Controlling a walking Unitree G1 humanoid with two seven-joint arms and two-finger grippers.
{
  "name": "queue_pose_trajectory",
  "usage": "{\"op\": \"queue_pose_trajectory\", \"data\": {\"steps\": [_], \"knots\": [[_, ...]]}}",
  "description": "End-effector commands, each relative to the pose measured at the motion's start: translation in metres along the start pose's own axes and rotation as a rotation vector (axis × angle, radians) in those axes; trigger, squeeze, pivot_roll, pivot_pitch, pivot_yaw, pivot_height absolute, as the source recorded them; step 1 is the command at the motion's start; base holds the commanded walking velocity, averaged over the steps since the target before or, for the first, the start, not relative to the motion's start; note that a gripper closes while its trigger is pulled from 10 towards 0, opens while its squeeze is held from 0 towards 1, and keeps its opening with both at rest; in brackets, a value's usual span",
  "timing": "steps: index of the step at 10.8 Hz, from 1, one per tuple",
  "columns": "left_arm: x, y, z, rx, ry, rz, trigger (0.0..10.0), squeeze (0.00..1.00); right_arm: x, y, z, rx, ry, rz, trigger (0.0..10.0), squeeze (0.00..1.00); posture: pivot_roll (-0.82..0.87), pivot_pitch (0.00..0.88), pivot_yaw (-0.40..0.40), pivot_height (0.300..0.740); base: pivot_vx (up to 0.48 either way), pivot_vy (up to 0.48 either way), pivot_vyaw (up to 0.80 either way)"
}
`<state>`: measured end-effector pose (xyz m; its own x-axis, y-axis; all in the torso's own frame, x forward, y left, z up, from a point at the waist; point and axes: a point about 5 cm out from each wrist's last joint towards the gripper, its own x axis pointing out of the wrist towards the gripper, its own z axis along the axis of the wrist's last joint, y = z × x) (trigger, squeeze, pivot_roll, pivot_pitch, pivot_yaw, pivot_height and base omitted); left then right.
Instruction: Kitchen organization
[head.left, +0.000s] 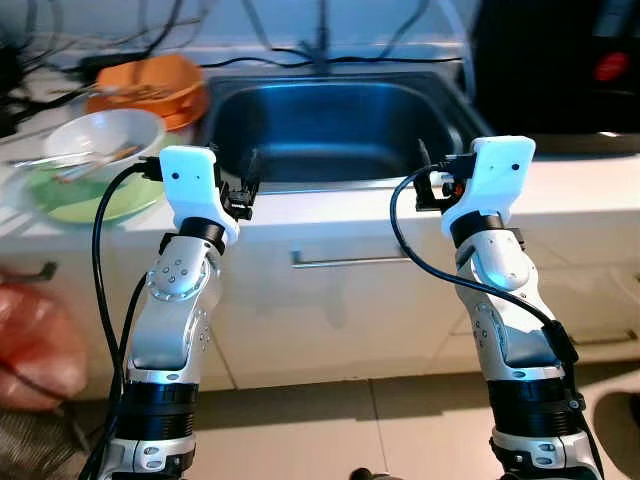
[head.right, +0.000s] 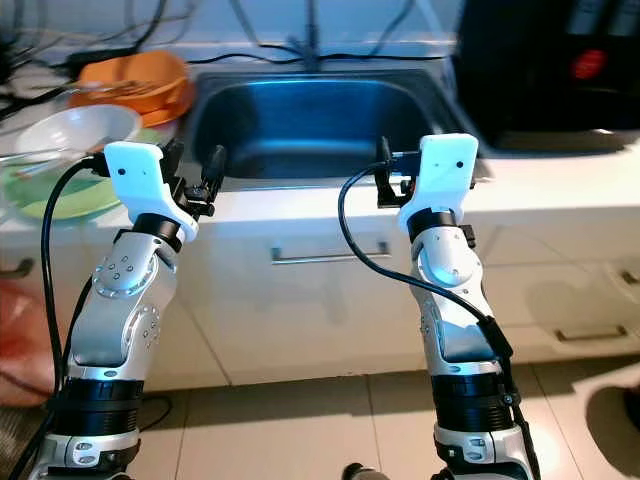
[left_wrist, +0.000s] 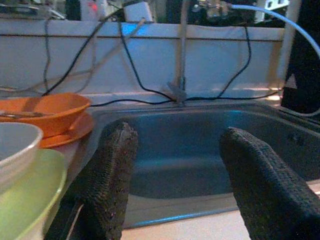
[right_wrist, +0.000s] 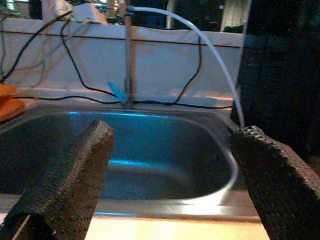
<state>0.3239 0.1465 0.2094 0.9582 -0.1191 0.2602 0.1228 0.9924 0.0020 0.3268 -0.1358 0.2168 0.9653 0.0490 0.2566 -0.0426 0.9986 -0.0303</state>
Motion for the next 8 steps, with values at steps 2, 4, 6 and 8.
{"op": "queue_pose_trajectory", "data": {"steps": [2, 4, 6, 8], "knots": [[0.0025, 0.0006, 0.0038, -0.003, -0.008, 0.000, 10.0, 0.00, 0.0012, 0.0005, 0.0056, 0.001, -0.033, 0.003, 10.0, 0.00, 0.00, 0.041, 0.038, 0.740, 0.367, 0.000, 0.00], [0.0031, -0.0007, 0.0034, -0.003, -0.002, -0.014, 10.0, 0.00, 0.0009, 0.0015, 0.0059, 0.002, -0.036, 0.003, 10.0, 0.00, -0.01, 0.041, 0.041, 0.740, 0.444, 0.000, 0.00], [0.0028, -0.0014, 0.0018, 0.000, 0.005, -0.018, 10.0, 0.00, 0.0006, 0.0023, 0.0062, 0.000, -0.041, 0.003, 10.0, 0.00, 0.00, 0.040, 0.042, 0.740, 0.459, 0.000, 0.00], [0.0027, -0.0016, 0.0005, -0.003, 0.015, -0.016, 10.0, 0.00, 0.0006, 0.0040, 0.0063, 0.003, -0.044, 0.010, 10.0, 0.00, 0.00, 0.043, 0.044, 0.740, 0.441, 0.000, 0.00]]}}
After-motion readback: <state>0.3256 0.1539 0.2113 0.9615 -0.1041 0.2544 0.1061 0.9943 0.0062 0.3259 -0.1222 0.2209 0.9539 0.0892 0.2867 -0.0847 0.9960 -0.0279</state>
